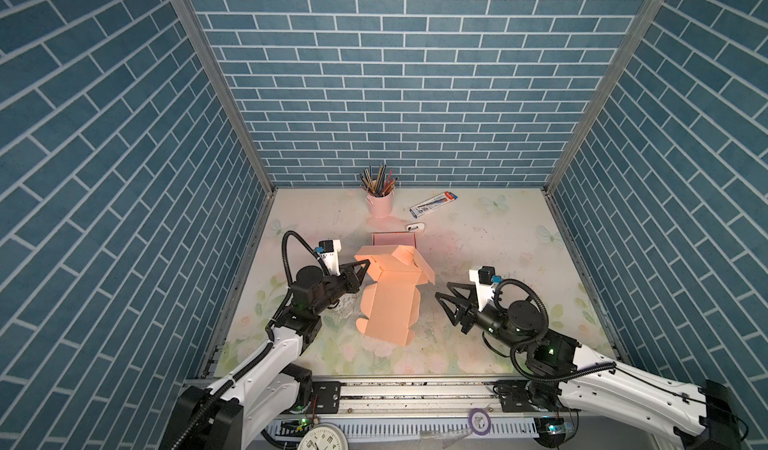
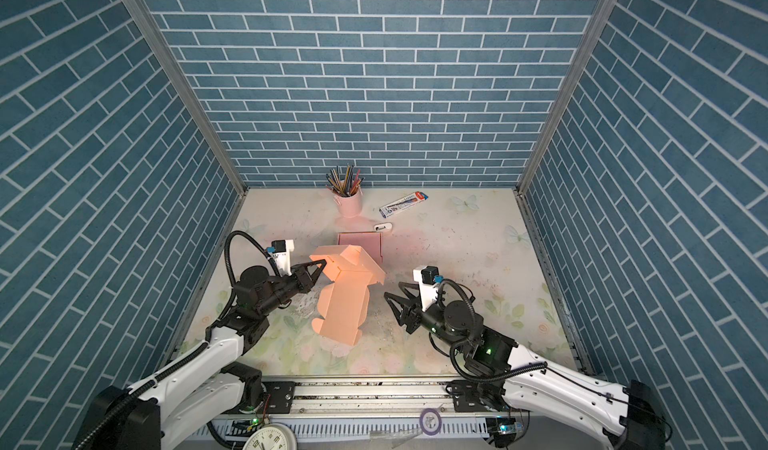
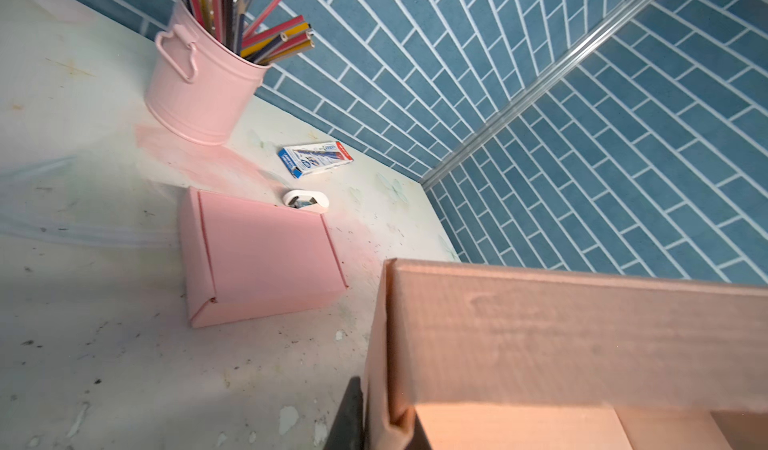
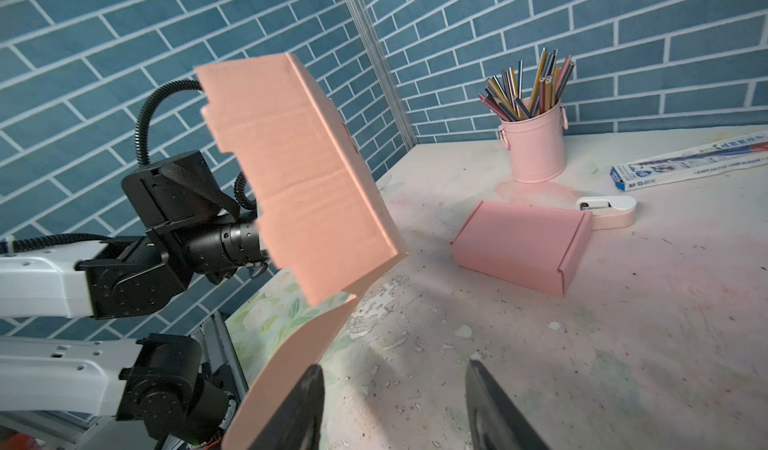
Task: Fold the paper box
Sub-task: 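Lift the blank upright with the left gripper while the right reaches toward its flap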
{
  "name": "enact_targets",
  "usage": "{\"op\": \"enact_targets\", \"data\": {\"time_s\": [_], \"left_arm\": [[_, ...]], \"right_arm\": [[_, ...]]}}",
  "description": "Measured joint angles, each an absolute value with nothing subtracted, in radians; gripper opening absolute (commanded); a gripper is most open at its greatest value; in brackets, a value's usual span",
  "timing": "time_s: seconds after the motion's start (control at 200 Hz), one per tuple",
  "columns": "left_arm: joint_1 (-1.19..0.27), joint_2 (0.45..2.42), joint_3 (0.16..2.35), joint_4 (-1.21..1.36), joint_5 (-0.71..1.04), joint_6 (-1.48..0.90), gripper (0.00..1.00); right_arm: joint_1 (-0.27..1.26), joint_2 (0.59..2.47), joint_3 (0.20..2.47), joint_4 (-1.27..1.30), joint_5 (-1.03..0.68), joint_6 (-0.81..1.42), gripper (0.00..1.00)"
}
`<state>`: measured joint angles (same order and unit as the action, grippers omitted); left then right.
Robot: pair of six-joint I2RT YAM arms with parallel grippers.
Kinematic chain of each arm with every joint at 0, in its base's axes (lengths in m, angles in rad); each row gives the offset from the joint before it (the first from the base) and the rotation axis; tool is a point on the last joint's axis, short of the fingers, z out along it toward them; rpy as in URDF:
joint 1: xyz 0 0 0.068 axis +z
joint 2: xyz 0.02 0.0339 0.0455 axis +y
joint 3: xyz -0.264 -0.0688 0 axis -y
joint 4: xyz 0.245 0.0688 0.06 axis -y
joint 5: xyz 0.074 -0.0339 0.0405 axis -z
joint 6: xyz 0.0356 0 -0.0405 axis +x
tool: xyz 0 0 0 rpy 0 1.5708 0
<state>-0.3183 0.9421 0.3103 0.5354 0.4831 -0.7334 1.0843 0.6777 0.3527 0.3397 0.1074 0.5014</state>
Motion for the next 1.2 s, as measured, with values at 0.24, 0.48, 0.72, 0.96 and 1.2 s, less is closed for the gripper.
{"op": "enact_targets", "data": {"time_s": [0.24,0.48,0.72,0.96,1.2], "left_arm": [[-0.318,0.913,0.310,0.544,0.566,-0.781,0.14],[-0.318,0.855,0.310,0.556,0.610,-0.794,0.14],[-0.319,0.843,0.310,0.559,0.631,-0.797,0.15],[-0.319,0.843,0.310,0.559,0.635,-0.797,0.15],[-0.320,0.846,0.310,0.572,0.642,-0.801,0.15]], "right_arm": [[1.084,0.727,0.350,0.461,0.063,0.520,0.53],[1.083,0.757,0.350,0.540,0.029,0.527,0.53],[1.084,0.815,0.350,0.601,-0.012,0.527,0.53],[1.083,0.845,0.350,0.664,-0.050,0.528,0.53],[1.083,0.848,0.350,0.733,-0.061,0.545,0.53]]}}
